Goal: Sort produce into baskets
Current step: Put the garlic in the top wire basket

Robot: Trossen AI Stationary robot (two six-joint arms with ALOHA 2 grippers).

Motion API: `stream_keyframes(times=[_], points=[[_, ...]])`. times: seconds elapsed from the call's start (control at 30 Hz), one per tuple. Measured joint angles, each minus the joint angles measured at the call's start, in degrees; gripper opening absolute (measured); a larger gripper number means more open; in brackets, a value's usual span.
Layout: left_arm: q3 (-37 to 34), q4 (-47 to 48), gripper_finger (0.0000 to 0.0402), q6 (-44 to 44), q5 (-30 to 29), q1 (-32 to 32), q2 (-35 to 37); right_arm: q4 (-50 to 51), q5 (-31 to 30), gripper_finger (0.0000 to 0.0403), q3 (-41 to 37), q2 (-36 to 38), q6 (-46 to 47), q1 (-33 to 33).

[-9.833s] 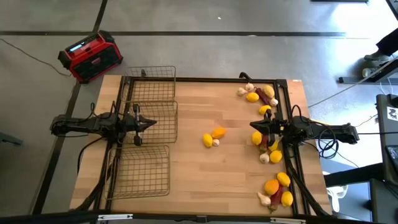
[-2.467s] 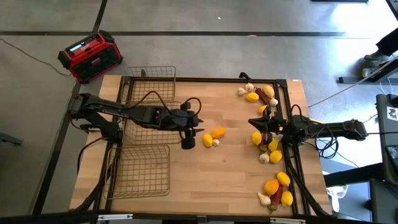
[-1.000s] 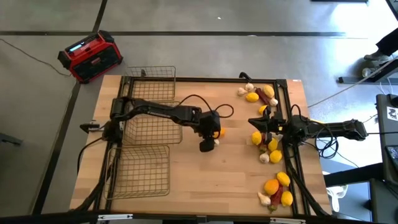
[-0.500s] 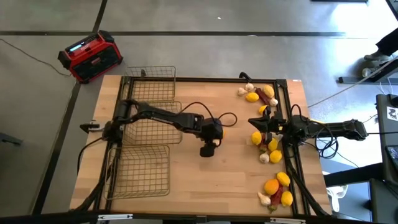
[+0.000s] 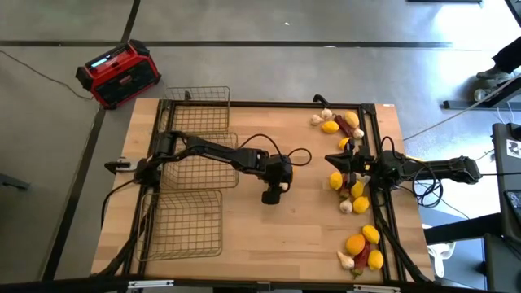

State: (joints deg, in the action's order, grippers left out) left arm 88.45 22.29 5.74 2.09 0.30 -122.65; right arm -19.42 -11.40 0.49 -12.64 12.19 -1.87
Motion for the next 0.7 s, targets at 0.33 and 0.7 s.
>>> stream_keyframes(times=[0.33, 0.7], points=[[-0.1, -0.2, 0.0220, -1.1, 0.7, 0.0, -1.1, 0.7, 0.0, 0.0016, 0.0, 0.0, 0.0, 0.0], [-0.1, -0.9, 0.0149, -1.1, 1.1, 0.1, -1.1, 2.1, 0.0, 0.0016, 0.0, 0.0, 0.0, 0.0]])
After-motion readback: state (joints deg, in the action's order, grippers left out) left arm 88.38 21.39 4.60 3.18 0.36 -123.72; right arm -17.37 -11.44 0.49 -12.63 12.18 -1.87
